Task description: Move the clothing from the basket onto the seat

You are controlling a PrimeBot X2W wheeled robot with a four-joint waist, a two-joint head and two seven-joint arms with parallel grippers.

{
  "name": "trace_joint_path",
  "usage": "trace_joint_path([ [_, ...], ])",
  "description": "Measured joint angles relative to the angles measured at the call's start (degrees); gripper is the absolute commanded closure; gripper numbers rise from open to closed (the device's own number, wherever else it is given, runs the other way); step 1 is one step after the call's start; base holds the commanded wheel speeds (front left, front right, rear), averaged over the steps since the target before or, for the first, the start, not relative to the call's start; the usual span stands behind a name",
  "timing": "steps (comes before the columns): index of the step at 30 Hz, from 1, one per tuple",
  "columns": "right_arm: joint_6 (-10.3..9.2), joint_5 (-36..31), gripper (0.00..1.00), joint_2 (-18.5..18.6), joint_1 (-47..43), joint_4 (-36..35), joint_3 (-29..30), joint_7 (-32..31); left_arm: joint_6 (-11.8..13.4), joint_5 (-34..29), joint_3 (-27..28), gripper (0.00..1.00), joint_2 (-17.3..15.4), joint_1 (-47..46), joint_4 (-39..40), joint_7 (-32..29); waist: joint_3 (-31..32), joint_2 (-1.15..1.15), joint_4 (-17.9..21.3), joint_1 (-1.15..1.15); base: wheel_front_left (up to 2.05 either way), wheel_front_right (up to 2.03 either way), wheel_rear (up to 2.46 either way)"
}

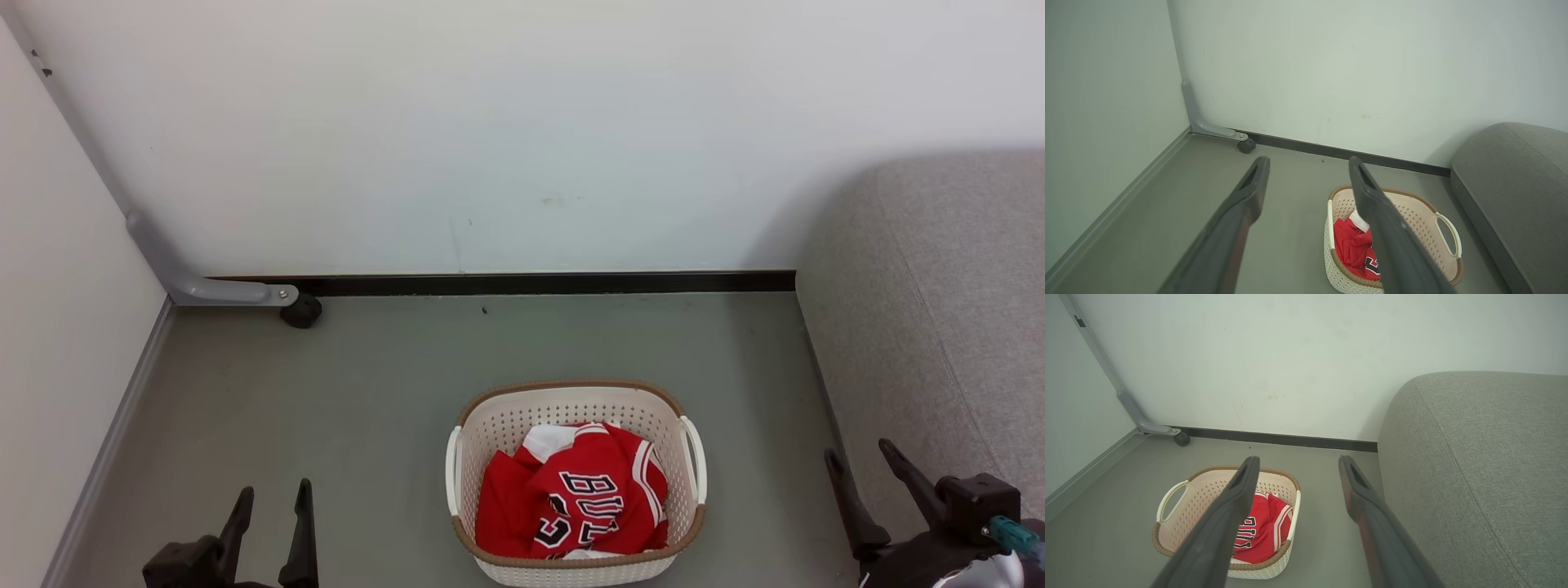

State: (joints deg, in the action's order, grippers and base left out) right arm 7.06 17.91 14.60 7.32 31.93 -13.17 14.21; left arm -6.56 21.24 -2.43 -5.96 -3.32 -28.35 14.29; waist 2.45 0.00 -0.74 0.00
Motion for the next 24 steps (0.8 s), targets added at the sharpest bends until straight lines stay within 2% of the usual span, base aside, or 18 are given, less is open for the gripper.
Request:
trace_joint_path([
  [10,0.00,-0.89,0.00,-0.76,0.36,-0.03,0.16,0.00,-0.05,-0.76,1.20,0.00,0.30,0.37,0.16,0.00,-0.33,0.00,0.58,0.00,0.00,0.00,0.00],
  [24,0.01,-2.36,0.00,-1.85,0.96,-4.31,0.30,0.01,-0.49,-2.30,-1.00,0.00,1.68,-0.14,2.64,0.01,-3.85,0.01,3.75,0.00,0.00,0.00,0.00],
])
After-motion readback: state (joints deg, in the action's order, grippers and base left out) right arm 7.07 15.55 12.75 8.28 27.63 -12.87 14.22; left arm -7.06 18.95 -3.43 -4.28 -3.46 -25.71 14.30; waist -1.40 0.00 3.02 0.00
